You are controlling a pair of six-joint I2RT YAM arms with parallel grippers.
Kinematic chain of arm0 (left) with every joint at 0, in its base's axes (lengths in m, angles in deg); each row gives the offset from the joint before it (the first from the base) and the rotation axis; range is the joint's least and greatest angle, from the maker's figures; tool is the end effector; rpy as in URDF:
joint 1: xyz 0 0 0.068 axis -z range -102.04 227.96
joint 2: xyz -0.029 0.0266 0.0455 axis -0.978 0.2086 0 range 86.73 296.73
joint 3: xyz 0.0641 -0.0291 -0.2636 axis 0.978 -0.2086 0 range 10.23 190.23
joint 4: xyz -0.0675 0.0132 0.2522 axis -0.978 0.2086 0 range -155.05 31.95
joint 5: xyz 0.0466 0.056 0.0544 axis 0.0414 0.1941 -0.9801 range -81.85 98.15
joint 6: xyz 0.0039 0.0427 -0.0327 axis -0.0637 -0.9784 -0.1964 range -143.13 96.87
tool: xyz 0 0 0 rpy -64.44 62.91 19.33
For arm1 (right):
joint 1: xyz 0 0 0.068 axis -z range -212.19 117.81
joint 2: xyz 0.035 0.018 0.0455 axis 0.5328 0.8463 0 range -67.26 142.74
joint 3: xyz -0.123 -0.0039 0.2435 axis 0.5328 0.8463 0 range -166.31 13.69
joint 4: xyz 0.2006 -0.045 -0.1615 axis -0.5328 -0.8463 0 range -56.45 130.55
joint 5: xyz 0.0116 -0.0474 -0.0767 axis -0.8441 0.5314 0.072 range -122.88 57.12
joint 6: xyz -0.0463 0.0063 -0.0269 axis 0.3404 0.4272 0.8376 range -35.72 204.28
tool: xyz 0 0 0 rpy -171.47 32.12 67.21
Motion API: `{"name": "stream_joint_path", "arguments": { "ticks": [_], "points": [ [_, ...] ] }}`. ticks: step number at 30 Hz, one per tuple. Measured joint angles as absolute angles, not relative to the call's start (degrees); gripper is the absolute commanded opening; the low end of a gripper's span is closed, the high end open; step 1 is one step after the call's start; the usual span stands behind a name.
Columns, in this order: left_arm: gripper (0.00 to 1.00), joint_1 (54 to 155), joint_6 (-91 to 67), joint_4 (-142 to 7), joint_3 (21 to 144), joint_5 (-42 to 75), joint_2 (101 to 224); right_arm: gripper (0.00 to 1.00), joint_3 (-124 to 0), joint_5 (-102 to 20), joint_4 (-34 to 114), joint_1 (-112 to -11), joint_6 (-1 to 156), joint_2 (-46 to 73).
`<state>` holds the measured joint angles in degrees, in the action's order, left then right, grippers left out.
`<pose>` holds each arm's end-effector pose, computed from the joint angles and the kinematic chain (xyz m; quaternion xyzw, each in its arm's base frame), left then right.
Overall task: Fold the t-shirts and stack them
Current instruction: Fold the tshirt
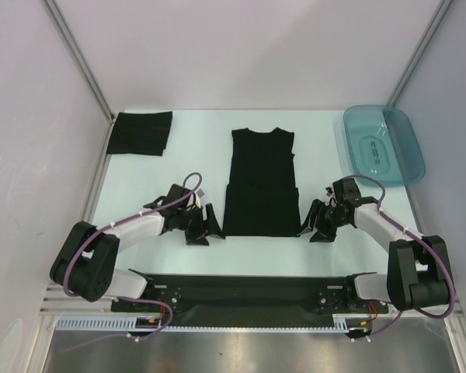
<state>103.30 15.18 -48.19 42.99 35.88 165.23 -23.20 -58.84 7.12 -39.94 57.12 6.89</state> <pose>0.2007 -0.1133 0.1450 -0.0501 0.9436 -0.3191 0.0726 0.2103 0.0442 0.1669 0.1248 0.9533 0.2602 0.0895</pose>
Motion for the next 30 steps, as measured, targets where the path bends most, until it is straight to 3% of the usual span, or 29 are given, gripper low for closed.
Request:
{"name": "stream_joint_path", "arguments": {
  "ticks": [6,13,30],
  "points": [
    [0.68,103.3,17.5,-51.2,43.8,36.7,168.1,0.48,-19.6,-59.2,11.9,-39.8,55.8,7.6],
    [0.56,103.3,19.1,-51.9,46.0,35.9,171.6,0.48,-18.2,-60.8,17.1,-39.7,54.2,9.9],
    [0.51,104.5,26.0,-56.1,46.4,34.0,174.0,0.44,-18.2,-62.7,22.8,-39.7,51.2,12.5]
  ]
}}
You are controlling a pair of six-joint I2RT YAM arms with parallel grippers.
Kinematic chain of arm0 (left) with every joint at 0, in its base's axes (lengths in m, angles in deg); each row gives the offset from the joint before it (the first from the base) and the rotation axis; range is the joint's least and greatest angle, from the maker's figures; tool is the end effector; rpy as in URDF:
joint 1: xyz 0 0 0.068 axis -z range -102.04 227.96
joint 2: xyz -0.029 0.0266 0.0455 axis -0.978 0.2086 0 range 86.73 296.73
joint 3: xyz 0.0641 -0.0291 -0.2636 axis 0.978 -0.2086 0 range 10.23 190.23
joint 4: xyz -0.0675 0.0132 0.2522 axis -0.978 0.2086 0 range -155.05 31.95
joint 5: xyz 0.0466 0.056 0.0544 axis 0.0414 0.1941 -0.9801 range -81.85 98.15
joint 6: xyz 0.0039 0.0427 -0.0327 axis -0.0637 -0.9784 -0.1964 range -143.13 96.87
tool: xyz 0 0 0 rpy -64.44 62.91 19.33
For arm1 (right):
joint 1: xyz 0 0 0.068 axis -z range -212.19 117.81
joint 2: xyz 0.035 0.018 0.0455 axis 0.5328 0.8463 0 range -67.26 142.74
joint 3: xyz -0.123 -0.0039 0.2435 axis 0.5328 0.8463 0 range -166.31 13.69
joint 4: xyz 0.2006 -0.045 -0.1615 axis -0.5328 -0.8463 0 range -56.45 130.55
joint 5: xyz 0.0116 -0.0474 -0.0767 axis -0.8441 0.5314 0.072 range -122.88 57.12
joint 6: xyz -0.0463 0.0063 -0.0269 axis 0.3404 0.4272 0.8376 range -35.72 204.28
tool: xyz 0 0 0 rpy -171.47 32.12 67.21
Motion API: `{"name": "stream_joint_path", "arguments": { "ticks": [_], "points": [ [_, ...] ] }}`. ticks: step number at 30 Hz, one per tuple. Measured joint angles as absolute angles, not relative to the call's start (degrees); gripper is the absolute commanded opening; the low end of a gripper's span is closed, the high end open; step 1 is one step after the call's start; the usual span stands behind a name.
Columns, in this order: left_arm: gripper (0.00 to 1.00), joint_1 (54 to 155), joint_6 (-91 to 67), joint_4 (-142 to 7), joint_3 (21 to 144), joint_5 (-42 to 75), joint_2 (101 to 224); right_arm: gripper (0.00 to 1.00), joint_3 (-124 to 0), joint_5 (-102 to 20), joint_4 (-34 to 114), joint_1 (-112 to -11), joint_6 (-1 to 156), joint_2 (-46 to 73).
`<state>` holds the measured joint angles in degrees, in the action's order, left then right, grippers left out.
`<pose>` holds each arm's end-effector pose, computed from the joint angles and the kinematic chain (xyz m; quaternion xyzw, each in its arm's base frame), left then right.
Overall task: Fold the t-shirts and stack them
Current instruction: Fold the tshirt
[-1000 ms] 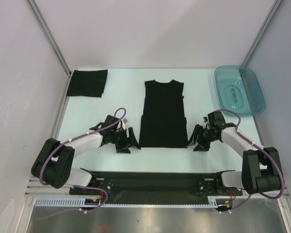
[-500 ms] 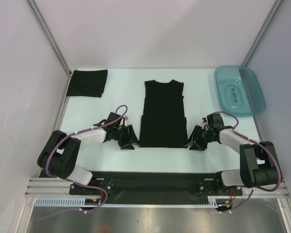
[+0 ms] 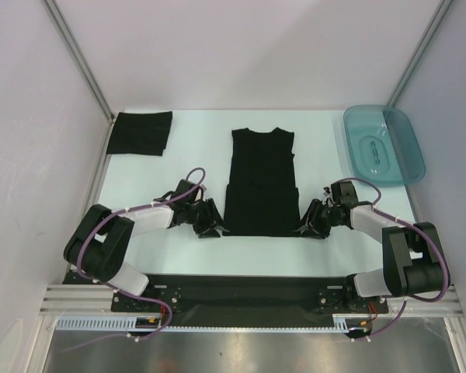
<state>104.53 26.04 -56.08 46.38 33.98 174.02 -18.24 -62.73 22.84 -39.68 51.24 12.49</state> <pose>0.2264 -0.1305 0.1322 -0.1280 0.9348 -0.3248 0.0659 0.2212 0.0468 0.1366 0.1556 0.9330 0.3070 0.1049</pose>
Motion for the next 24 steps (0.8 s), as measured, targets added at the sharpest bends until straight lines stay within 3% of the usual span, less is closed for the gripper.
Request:
{"name": "stream_joint_path", "arguments": {
  "ticks": [12,19,24],
  "points": [
    [0.38,106.1,29.5,-58.3,46.3,33.5,175.7,0.39,-18.0,-62.5,23.4,-39.6,51.2,12.7],
    [0.22,106.2,29.4,-58.5,46.3,33.1,176.4,0.32,-18.0,-62.5,24.7,-39.9,50.6,13.6],
    [0.21,106.3,29.1,-58.2,46.6,32.7,176.8,0.42,-17.4,-62.6,25.4,-39.9,50.0,13.1]
  ]
}}
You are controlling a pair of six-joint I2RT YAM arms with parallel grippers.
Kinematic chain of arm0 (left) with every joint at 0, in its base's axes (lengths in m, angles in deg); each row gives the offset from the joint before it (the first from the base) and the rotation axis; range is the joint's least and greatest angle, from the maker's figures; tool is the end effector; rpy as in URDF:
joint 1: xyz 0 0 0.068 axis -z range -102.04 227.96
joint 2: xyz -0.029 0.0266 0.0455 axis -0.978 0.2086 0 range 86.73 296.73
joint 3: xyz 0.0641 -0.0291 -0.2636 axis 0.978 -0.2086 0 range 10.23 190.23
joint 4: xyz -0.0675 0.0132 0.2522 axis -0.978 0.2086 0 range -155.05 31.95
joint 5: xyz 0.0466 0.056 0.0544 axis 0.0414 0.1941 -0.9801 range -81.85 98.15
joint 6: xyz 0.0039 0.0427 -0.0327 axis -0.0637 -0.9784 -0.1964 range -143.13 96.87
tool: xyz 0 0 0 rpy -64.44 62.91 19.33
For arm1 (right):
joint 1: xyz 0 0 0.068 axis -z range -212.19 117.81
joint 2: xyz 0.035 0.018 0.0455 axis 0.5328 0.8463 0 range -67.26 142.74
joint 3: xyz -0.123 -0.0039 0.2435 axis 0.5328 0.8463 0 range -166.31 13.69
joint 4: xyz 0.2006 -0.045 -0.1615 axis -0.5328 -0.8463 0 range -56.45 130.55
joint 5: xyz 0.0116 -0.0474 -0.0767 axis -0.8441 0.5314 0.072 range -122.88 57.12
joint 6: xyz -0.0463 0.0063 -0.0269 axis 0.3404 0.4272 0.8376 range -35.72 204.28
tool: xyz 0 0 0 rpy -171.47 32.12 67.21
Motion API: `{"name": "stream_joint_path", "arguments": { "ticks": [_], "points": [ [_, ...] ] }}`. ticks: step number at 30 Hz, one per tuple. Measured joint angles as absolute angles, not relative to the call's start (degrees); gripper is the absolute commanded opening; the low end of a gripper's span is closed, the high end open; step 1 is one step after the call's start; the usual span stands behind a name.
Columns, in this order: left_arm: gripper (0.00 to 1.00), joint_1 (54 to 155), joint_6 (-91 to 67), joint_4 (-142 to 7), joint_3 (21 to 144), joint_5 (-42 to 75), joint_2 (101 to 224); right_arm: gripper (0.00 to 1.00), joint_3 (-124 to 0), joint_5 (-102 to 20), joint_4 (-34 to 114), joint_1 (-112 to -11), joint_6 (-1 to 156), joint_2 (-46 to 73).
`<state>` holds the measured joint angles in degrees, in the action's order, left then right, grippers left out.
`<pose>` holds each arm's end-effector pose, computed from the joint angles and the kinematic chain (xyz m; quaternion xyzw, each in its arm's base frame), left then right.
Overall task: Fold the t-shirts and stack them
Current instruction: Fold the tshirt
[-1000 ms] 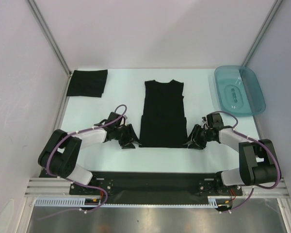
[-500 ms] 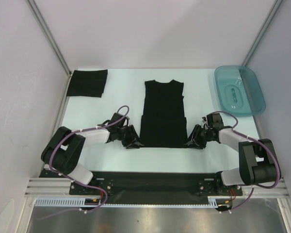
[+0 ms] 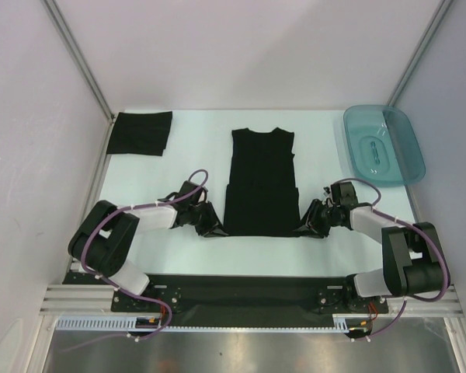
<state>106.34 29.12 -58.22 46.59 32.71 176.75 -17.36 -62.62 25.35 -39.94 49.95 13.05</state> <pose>0.2270 -0.1394 0.1232 -0.1424 0.9357 -0.3179 0.0567 0.2217 0.0479 0.1326 0.1615 0.9304 0.3103 0.1095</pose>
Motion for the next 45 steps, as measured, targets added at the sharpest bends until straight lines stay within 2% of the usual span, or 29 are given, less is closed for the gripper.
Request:
{"name": "stream_joint_path", "arguments": {
  "ticks": [6,16,19,21,23,25,33,45],
  "points": [
    [0.22,106.4,28.8,-58.1,46.7,32.7,176.8,0.43,-16.4,-61.4,24.4,-40.1,50.0,10.4],
    [0.17,106.5,27.9,-57.4,47.4,32.7,177.3,0.34,-15.9,-62.5,25.9,-40.1,49.2,11.6],
    [0.12,106.5,27.7,-57.2,47.5,32.7,177.4,0.26,-16.0,-63.3,26.6,-40.1,48.8,12.5],
    [0.01,106.5,27.4,-57.2,47.6,32.7,177.4,0.15,-16.0,-63.3,26.9,-40.2,48.7,12.9],
    [0.0,106.5,26.9,-56.9,47.9,32.7,177.4,0.03,-15.9,-63.1,27.2,-40.3,48.6,13.3],
    [0.0,106.6,26.3,-56.3,48.3,32.3,177.5,0.0,-15.9,-63.1,27.1,-40.4,48.6,13.4],
    [0.0,109.8,23.6,-51.9,48.0,25.8,172.8,0.0,-15.9,-62.2,23.2,-43.4,49.3,9.5],
    [0.0,114.7,23.3,-38.1,42.7,20.7,147.5,0.0,-14.7,-64.2,9.7,-46.7,46.7,-9.9]
  ]
}}
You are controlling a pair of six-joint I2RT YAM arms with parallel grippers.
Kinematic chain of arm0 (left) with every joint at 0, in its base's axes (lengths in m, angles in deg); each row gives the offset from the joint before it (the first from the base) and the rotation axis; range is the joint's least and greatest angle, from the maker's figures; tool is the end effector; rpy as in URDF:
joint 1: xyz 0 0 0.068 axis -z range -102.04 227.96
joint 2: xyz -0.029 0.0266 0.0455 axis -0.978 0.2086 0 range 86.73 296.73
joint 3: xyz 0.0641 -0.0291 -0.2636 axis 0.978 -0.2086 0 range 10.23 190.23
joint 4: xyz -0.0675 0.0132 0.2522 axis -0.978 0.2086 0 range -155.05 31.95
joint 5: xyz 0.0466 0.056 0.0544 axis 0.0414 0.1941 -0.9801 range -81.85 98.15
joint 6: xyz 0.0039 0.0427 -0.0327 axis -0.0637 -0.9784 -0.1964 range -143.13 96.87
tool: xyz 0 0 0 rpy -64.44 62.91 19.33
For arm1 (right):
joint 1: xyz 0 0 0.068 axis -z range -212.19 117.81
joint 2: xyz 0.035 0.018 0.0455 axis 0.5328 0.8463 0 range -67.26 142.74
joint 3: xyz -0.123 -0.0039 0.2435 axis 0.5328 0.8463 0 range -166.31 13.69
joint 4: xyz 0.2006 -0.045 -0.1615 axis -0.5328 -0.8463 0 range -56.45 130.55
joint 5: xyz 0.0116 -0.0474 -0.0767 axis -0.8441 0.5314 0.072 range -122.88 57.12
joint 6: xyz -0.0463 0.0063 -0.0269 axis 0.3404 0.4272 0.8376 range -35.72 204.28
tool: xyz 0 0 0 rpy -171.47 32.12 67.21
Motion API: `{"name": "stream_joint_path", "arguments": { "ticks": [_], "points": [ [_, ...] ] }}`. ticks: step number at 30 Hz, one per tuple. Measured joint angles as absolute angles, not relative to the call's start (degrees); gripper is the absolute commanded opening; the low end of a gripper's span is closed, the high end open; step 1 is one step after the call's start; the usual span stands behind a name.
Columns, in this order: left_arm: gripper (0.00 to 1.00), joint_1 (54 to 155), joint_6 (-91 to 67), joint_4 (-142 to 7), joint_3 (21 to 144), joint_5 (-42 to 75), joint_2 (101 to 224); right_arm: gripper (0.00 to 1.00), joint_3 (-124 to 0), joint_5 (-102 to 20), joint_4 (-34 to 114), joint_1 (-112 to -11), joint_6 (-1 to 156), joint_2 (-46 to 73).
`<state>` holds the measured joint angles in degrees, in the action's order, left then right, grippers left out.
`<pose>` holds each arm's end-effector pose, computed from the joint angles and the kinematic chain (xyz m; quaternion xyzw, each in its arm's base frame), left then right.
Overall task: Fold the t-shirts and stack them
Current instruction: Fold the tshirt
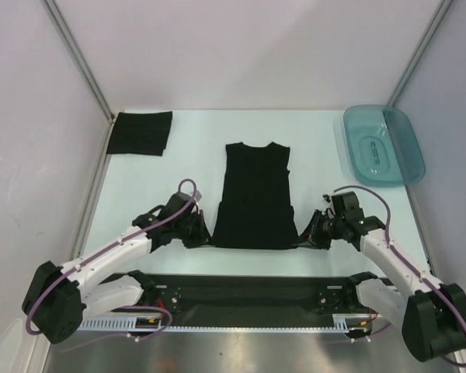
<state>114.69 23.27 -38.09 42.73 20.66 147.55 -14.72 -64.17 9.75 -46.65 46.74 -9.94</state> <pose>0.1536 -0.1241 0.1913 -0.0475 0.9481 -0.2746 0.1529 0.1635 0.0612 0.1796 0.1170 0.9248 0.3442 0.1120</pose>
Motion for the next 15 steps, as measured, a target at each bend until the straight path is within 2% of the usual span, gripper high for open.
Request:
{"name": "stream_joint_path", "arguments": {
  "ticks": [4,7,15],
  "points": [
    [0.0,114.7,22.2,-31.1,49.2,19.1,147.3,0.0,-17.3,-64.6,5.1,-46.8,45.7,-13.3],
    [0.0,114.3,20.2,-26.6,58.7,17.6,152.6,0.0,-24.2,-64.0,3.0,-46.6,45.8,-9.5],
    [0.0,106.8,13.9,-21.6,86.1,15.8,174.3,0.0,-50.8,-63.1,3.3,-42.8,50.6,16.1]
  ]
}}
